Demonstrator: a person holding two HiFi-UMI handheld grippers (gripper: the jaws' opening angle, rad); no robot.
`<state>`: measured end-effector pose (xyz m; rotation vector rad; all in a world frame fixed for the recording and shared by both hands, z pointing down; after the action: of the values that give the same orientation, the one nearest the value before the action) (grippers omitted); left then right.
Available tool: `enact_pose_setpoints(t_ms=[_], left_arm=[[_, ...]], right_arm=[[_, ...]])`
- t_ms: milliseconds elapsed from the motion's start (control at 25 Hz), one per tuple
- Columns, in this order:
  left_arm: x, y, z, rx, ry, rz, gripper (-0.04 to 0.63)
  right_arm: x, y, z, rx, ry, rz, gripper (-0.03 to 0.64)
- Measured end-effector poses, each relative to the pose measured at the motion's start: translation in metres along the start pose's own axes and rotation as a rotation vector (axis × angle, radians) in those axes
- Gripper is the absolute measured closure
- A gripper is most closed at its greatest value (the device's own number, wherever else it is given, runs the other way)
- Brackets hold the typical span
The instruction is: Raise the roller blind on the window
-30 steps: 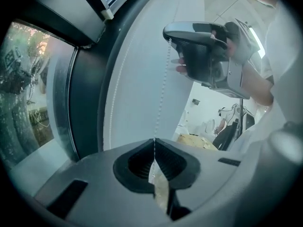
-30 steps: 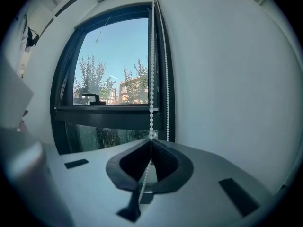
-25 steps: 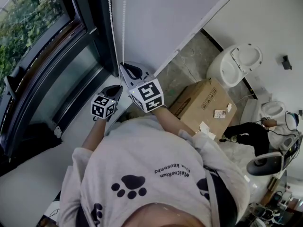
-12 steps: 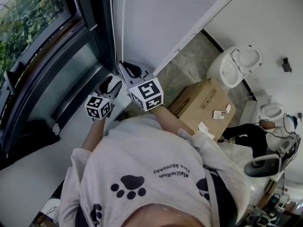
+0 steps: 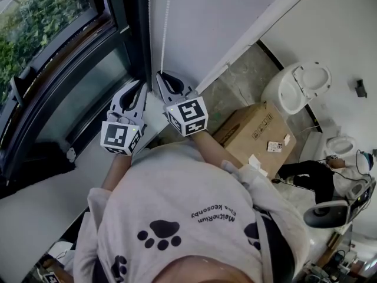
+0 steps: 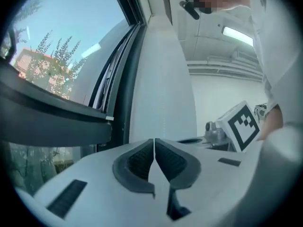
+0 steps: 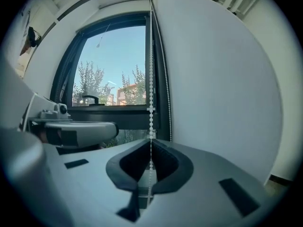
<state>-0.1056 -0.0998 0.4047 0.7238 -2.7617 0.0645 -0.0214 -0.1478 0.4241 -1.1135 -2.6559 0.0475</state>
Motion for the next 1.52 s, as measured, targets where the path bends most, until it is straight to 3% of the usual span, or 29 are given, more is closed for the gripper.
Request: enact_pose_setpoints(t_ms=[280, 520, 640, 800, 960, 1160, 1320, 1520], left_arm=[[-0.01, 0.001, 0.01, 0.017, 0.022, 0.075, 0.588], [-0.016, -0.005, 0.016, 0.025, 0.012, 0.058, 0.588], [-0.018, -0.007, 0.022, 0.021, 0.002, 0.057, 0.588], [-0.018, -0.002, 0.032, -0.004, -0.003, 0.07, 0.588], [-0.02, 0.002, 0.044, -0.026, -0.036, 0.086, 0.588], [-0.024, 0.012, 0.052, -0.057, -0.038, 0.125, 0.588], [-0.027, 0.019, 0.059, -0.086, -0.033, 0.14, 0.588], [-0.03, 0.016, 0.059, -0.062, -0.053, 0.147, 0.588]], right_arm=[[-0.005, 0.001, 0.001, 0.0, 0.027, -0.038, 0.604], [-0.008, 0.014, 0.013, -0.034, 0.045, -0.083, 0.601], [-0.012, 0.023, 0.026, -0.06, 0.06, -0.118, 0.52], [-0.02, 0.046, 0.042, -0.072, 0.064, -0.199, 0.52], [-0.028, 0.072, 0.055, -0.087, 0.03, -0.272, 0.531], [-0.034, 0.092, 0.069, -0.101, 0.015, -0.333, 0.59], [-0.033, 0.097, 0.075, -0.117, 0.023, -0.345, 0.606], [-0.026, 0.096, 0.07, -0.084, 0.063, -0.33, 0.609]])
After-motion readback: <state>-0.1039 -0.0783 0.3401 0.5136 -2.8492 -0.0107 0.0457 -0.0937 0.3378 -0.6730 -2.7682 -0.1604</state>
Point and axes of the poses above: the fingertips, and each gripper's own axes: y backward along the fingers, x to its left, z out of its top, the point moved 4 cm from there along y, backward along the fingers, and after that the axes turned 14 degrees about y, right-handed, at the moved point
